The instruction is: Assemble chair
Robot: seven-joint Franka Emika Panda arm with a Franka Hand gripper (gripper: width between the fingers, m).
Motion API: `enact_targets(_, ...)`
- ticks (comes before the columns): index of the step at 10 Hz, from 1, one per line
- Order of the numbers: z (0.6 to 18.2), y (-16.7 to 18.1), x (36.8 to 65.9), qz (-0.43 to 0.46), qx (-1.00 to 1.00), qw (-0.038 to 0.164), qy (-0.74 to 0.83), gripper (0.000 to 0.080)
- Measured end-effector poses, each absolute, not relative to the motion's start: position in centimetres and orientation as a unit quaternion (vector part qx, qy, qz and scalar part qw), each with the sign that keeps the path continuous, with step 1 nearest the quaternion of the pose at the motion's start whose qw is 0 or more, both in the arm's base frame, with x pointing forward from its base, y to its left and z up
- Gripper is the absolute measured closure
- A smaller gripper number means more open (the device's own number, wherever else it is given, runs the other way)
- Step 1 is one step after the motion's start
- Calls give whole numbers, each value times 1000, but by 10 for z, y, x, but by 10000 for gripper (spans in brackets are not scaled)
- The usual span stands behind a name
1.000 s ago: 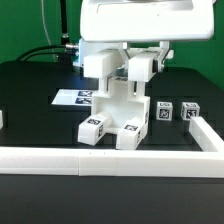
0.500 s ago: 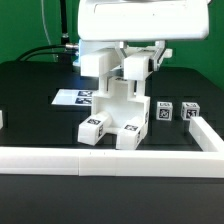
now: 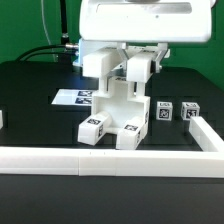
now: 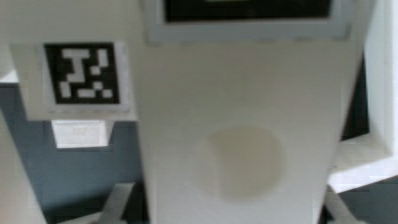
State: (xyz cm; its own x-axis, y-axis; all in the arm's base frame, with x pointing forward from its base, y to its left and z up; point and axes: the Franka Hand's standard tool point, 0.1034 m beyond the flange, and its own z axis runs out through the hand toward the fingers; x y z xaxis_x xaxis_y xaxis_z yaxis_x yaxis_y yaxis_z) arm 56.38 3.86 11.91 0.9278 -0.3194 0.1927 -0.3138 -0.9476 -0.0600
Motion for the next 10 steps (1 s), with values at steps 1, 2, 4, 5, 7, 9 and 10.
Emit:
enact_targets(1,119,39,566,-107,-981,15,163,514)
enact_targets(2,120,38,567,-109,-980,17,167,514)
enact_targets(4,120,39,567,-109,-980,17,166,514)
enact_targets(5,120,39,567,-109,-980,17,166,514)
enact_targets(7,124,35,568,-110,-980,17,163,514)
enact_targets(9,124,35,567,-113,-979,18,168,514)
enact_targets(10,123,35,567,-113,-979,17,168,514)
